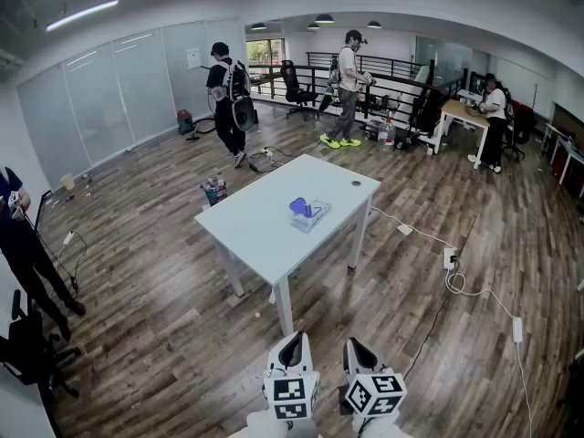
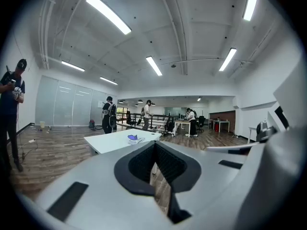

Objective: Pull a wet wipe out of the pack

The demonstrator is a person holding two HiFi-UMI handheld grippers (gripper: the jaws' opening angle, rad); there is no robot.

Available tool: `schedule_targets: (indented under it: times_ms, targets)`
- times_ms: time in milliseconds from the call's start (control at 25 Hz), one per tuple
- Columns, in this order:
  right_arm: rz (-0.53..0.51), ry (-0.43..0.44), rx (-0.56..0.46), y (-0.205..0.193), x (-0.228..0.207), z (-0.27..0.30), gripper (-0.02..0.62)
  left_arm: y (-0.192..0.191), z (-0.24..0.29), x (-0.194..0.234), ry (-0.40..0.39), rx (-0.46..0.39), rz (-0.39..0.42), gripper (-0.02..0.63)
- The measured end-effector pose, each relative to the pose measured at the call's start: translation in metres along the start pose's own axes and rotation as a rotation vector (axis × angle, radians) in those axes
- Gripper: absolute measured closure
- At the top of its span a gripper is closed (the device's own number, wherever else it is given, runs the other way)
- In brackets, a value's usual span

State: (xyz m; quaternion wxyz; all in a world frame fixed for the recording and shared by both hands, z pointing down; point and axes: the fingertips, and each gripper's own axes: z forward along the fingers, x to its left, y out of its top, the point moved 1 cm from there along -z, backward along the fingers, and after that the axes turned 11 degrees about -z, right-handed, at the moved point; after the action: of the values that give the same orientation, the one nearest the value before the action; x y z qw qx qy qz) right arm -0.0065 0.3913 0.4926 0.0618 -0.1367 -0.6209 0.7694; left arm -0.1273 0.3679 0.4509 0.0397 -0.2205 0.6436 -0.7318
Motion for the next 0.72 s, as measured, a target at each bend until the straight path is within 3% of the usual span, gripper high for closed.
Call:
schedule_targets:
  times_ms: [720]
  targets:
    - [0.019, -0.010, 0.009, -0.006, -0.034, 0.024, 0.586, -0.006, 0.040, -0.008, -0.009, -0.013, 0.032, 0.606]
